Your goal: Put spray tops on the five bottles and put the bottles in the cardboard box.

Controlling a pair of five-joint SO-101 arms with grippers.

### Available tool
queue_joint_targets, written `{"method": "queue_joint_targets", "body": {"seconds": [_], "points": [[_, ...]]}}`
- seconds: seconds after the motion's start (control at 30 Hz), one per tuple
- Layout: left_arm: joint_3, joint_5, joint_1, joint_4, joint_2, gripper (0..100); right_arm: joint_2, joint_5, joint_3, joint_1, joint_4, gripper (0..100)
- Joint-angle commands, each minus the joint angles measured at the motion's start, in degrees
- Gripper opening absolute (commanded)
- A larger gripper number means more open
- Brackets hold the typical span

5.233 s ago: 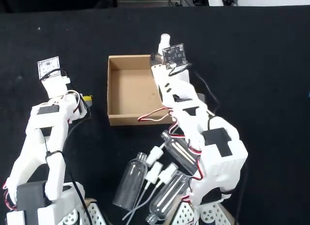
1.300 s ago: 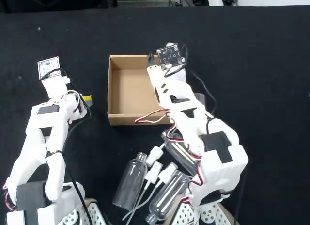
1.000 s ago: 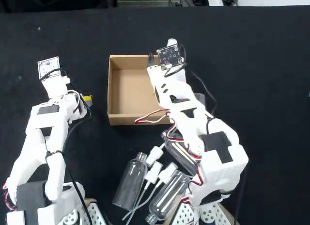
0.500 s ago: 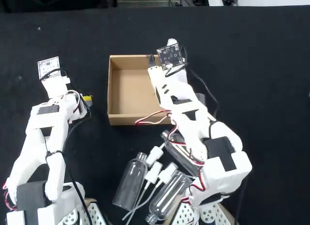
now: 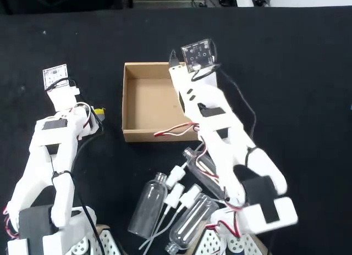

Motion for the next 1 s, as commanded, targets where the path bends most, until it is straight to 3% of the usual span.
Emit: {"method": "queue_joint_targets", "body": {"seconds": [0.0, 0.1, 0.23, 0.63, 0.8, 0.97], "points": [[-0.9, -0.2, -0.6, -1.1, -1.9, 27, -6.6, 0.4, -0.7, 1.8, 0.8, 32.9], [-0.9, -0.2, -0.6, -1.1, -1.9, 27, -10.2, 0.4, -2.3, 1.6, 3.5, 32.9], [-0.9, -0.2, -0.6, -1.1, -1.9, 27, -14.5, 0.0, -8.0, 3.0, 14.8, 32.9], [-0.9, -0.2, -0.7, -1.1, -1.9, 27, -28.0, 0.0, -24.9, 14.5, 64.1, 32.8], [-1.0, -0.7, -0.7, -0.5, -2.5, 27, -32.7, 0.4, -24.8, 18.8, 78.1, 20.7], [-8.2, -8.3, -0.7, 11.3, -2.5, 27, -35.9, 0.4, -24.7, 25.8, 90.8, 15.3]]}}
